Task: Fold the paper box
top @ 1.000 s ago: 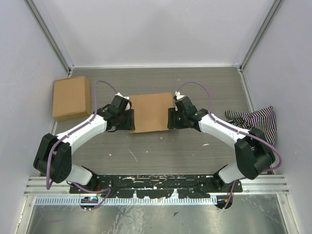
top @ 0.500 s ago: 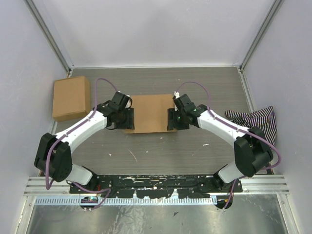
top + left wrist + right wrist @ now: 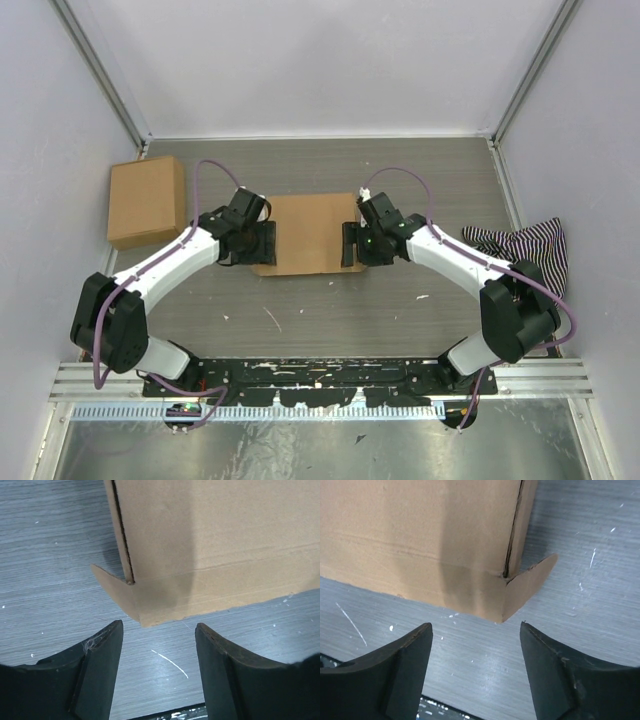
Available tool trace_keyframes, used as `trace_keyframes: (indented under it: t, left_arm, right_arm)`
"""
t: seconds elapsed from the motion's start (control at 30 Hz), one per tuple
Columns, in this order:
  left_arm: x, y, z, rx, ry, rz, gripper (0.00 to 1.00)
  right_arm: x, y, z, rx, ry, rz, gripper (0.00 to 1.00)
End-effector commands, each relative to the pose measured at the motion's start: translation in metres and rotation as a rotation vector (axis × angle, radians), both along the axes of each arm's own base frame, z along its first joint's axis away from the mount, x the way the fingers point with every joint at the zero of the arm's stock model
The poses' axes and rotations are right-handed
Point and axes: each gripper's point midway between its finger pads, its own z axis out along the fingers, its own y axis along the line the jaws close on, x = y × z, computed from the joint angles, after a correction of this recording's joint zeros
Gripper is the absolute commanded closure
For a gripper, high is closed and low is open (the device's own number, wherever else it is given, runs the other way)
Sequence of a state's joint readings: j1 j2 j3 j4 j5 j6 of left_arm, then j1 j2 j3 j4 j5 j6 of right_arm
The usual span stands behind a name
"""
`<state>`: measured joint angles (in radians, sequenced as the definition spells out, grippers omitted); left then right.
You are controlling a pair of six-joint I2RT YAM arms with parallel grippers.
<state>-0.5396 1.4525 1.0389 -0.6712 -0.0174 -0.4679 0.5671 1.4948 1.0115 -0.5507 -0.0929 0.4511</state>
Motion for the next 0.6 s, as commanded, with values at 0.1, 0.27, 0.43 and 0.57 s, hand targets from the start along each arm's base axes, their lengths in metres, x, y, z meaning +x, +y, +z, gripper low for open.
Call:
trace_keyframes:
  t: [0.1, 0.27, 0.43, 0.57]
  left_arm:
    - [0.014, 0.007, -0.024, 0.025, -0.087, 0.049, 0.3]
    - [0.019, 0.001, -0.037, -0.012, -0.11, 0.069, 0.3]
    - [0.018, -0.005, -0.037, -0.062, -0.122, 0.068, 0.32]
    - [0.017, -0.004, -0.034, -0.073, -0.14, 0.067, 0.32]
  right_arm:
    - [0.032, 0.0, 0.007, 0.024, -0.197, -0.029, 0.2]
    - [0.035, 0.006, -0.001, 0.063, -0.225, -0.025, 0.23]
    - [0.03, 0.013, -0.004, 0.116, -0.222, -0.008, 0.29]
    - [0.028, 0.013, -0.007, 0.127, -0.233, -0.006, 0.32]
